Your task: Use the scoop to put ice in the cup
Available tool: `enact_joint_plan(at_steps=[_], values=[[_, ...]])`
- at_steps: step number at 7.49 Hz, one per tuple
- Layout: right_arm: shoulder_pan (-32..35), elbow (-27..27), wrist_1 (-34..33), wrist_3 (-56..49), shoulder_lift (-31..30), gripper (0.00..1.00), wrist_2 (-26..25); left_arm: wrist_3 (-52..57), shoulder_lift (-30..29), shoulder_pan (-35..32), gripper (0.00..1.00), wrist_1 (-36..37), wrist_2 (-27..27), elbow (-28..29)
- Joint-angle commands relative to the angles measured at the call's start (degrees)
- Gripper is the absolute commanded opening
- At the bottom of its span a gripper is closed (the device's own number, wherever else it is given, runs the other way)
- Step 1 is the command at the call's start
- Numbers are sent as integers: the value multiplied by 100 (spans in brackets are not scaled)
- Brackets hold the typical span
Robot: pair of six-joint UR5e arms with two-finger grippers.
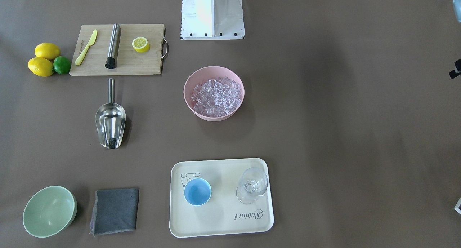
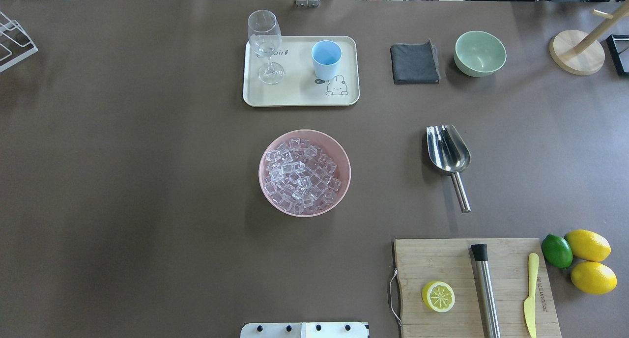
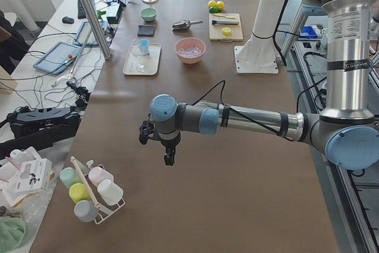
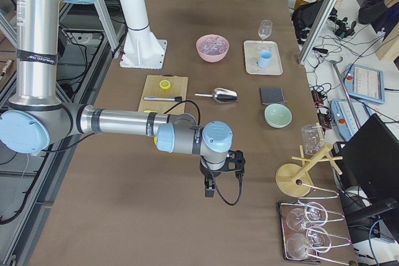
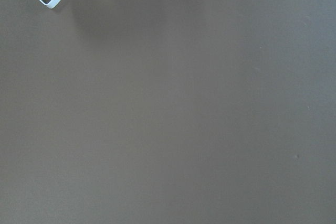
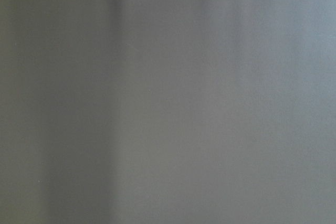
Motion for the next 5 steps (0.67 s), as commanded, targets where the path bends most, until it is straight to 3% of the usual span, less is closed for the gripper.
enact_joint_plan(at_steps=[1,5], values=[[0,0,0,0,4,100,0,0,133,-59,98,-5,-32,-79],[0,8,9,0,47,100,0,35,266,-112,98,-66,2,-132]])
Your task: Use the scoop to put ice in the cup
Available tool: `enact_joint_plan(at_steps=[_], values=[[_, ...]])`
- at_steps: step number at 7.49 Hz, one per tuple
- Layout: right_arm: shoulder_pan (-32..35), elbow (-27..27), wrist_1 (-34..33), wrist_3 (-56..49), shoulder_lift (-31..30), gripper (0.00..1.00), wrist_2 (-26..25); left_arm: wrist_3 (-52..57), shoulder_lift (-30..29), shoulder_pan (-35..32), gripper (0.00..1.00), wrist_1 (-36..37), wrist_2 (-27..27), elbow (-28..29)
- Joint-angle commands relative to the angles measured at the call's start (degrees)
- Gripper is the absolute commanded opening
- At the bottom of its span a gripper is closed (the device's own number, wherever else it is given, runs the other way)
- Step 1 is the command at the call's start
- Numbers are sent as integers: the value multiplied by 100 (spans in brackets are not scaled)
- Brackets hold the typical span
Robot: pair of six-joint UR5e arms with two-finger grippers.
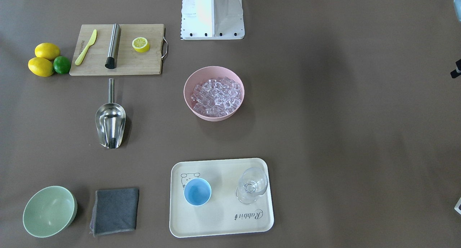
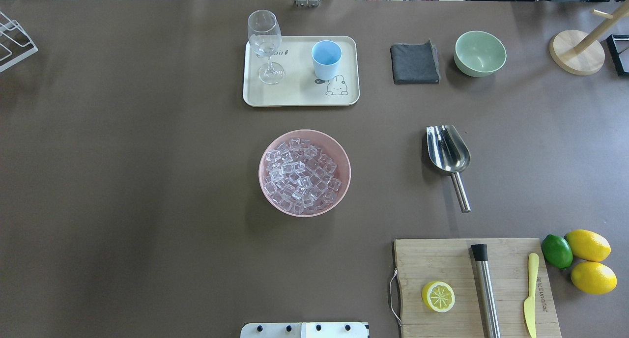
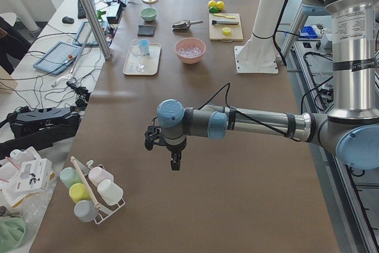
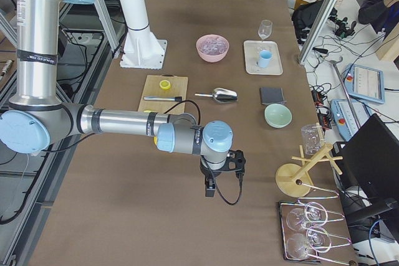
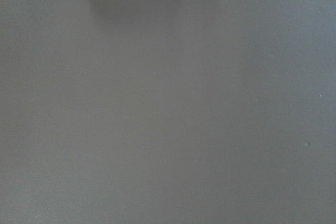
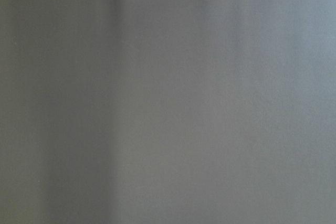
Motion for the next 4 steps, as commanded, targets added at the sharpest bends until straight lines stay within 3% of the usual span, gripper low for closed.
enact_joint_plan(at_steps=[1,4], values=[[3,50,5,10,47,100,0,13,-138,31,98,-34,30,-34],[-6,76,-4,63,91,100,17,-13,-140,84,98,-25,-13,-288]])
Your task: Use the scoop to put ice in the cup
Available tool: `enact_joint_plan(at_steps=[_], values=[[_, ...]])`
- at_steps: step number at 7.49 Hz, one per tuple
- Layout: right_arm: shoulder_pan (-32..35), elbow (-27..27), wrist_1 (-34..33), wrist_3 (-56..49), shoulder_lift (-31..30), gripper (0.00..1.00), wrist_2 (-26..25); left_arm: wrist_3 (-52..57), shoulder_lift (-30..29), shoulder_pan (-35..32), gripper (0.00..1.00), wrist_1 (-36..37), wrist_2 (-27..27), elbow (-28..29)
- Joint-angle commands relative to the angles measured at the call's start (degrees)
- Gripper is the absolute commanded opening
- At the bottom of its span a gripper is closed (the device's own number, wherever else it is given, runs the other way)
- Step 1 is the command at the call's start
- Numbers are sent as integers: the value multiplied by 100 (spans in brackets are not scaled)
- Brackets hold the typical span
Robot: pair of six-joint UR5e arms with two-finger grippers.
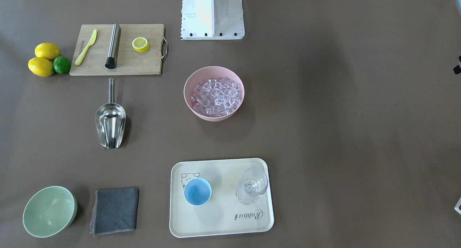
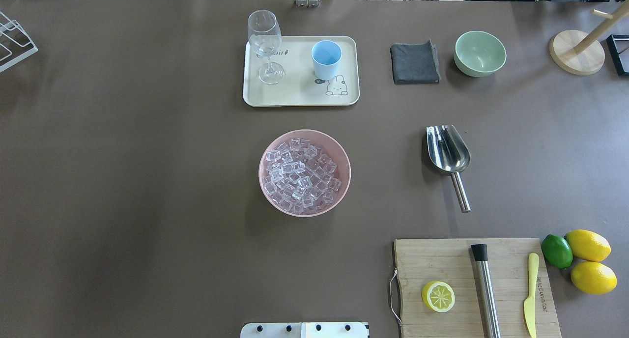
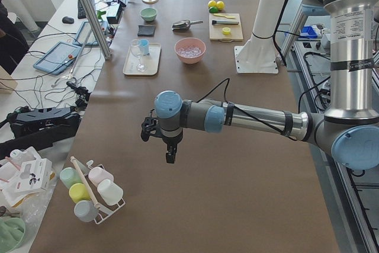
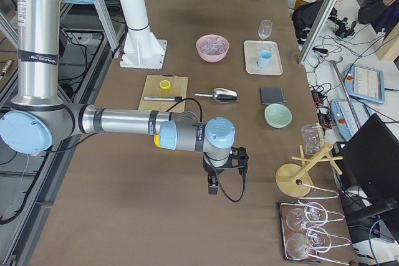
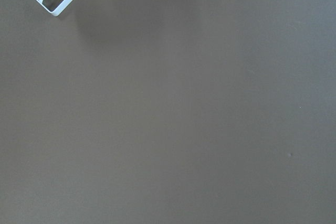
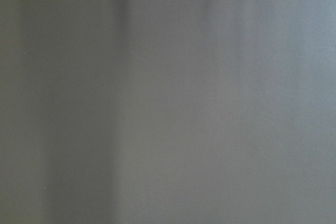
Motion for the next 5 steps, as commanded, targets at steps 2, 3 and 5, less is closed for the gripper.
enact_joint_plan(at_steps=[2,3,5], values=[[-3,56,-5,30,84,100,15,-11,-287,333,98,-9,-10,-159],[-3,334,-40,99,93,100,-11,6,-472,578,98,-35,-10,-176],[-631,1212,-31,1464,101,100,-19,15,-633,923,98,-610,-44,-142]])
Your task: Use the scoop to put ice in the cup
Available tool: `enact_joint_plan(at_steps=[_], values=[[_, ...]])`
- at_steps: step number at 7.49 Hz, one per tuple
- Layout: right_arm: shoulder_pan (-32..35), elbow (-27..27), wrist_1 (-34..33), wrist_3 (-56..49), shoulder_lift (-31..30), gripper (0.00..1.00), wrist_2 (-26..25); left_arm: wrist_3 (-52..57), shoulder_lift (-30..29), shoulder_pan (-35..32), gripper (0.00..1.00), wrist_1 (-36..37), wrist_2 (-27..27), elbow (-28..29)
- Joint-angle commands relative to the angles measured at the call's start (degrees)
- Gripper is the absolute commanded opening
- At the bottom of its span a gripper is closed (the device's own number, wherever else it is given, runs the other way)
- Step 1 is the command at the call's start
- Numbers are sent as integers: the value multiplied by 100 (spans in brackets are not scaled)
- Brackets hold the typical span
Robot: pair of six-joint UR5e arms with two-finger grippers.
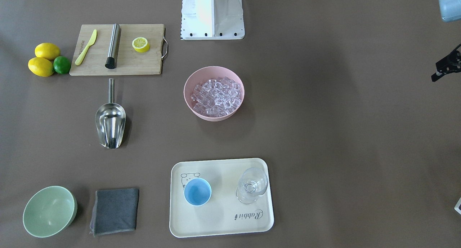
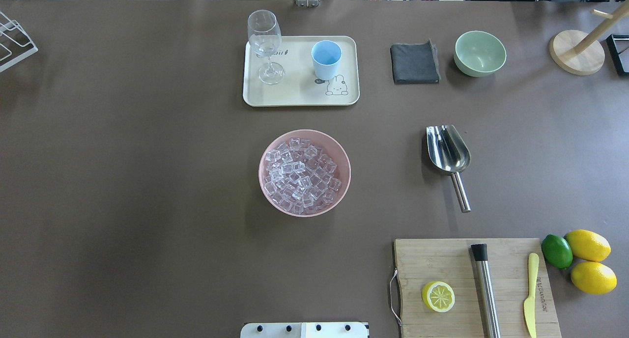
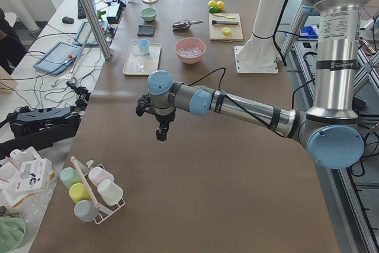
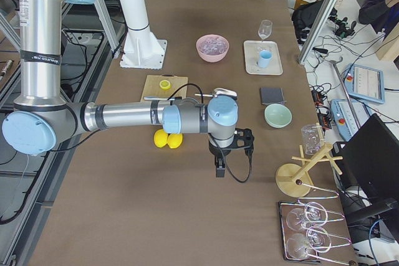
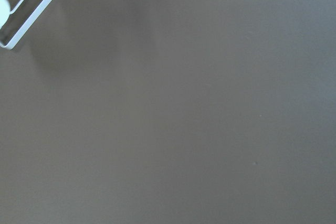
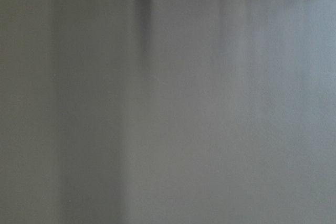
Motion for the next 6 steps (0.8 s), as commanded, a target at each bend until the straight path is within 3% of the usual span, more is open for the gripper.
enact_joint_plan(at_steps=[1,4,6], values=[[-977,861,-38,1754,357,100,-34,18,7,368,98,-1476,-40,145],[-2497,1108,-29,3847,1316,100,-33,44,26,1157,98,-3178,12,260],[-3359,1275,-3,4415,1634,100,-139,44,17,2025,98,-4398,21,321]])
